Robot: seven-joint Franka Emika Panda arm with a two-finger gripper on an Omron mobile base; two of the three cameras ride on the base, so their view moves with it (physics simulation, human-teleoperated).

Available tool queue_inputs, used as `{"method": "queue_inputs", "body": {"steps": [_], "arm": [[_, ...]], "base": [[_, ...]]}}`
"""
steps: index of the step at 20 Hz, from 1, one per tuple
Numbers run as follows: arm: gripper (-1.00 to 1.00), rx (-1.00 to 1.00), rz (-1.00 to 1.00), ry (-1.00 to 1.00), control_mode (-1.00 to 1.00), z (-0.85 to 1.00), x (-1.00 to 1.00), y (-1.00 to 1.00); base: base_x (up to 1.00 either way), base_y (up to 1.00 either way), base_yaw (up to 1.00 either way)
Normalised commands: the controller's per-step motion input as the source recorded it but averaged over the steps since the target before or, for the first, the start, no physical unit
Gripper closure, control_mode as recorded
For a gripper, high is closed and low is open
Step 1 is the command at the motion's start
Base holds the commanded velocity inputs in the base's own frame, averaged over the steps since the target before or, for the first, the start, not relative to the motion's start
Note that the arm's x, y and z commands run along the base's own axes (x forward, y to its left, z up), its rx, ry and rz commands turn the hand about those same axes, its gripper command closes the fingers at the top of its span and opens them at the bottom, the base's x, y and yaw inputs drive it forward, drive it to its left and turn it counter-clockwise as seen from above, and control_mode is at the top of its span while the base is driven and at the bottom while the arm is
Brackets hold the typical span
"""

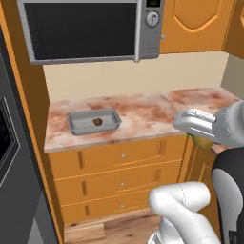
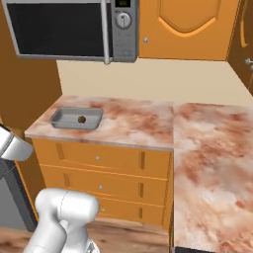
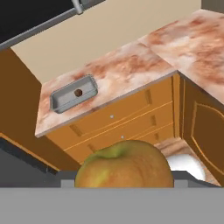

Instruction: Pick the apple and pear from the fridge and place them inside the tupperware on the counter.

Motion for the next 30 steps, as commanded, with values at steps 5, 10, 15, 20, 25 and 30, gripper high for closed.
{"method": "queue_inputs", "body": {"steps": [5, 10, 15, 20, 25, 30], "arm": [[1.0, 0.0, 0.0, 0.0, 1.0, 0.0, 0.0, 0.0], [1.0, 0.0, 0.0, 0.0, 1.0, 0.0, 0.0, 0.0], [1.0, 0.0, 0.0, 0.0, 1.0, 0.0, 0.0, 0.0], [1.0, 0.0, 0.0, 0.0, 1.0, 0.0, 0.0, 0.0], [1.0, 0.0, 0.0, 0.0, 1.0, 0.0, 0.0, 0.0], [1.0, -0.09, 0.0, 0.16, -1.0, -0.29, 0.2, 0.23]], "base": [[0.81, 0.29, 0.0], [0.64, 0.24, 0.0], [0.52, 0.3, 0.0], [0.5, 0.41, 0.0], [0.44, 0.45, 0.0], [0.05, 0.08, 0.0]]}}
